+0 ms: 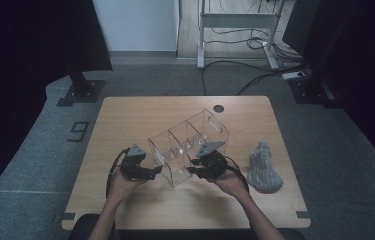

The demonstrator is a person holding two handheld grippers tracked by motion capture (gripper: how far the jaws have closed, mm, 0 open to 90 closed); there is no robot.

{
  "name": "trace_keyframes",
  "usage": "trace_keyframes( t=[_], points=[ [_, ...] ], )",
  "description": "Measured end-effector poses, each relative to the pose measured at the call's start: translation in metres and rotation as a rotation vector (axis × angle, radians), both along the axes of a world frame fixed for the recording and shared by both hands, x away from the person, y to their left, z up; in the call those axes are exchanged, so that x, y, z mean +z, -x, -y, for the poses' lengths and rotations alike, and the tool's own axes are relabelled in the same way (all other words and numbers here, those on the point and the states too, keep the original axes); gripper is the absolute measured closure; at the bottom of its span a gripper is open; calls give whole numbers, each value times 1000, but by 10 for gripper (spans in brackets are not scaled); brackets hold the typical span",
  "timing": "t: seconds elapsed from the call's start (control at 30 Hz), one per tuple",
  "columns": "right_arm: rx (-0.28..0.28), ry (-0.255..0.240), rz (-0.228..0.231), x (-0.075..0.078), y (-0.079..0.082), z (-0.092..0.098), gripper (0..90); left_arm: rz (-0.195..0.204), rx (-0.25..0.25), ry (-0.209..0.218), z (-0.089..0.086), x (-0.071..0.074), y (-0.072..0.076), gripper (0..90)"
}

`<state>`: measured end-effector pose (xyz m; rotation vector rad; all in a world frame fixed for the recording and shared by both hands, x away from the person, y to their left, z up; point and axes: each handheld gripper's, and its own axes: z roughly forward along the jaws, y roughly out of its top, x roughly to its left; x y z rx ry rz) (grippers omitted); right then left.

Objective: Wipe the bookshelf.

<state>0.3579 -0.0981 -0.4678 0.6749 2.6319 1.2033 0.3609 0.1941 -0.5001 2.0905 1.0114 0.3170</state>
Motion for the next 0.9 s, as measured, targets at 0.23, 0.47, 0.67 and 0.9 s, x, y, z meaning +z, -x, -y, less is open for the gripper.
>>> trace_keyframes(
  t=[0.23,0.47,0.67,0.9],
  points=[
    [4,4,3,-1,1,-5,632,2,-8,5,1,0,2,101],
    [10,-12,7,0,2,-4,577,17,-47,31,3,6,13,100],
    [-22,-13,13,2,2,3,489,49,-93,28,11,16,28,96],
    [-46,3,-4,0,3,17,434,65,-122,30,19,23,37,94]
  ],
)
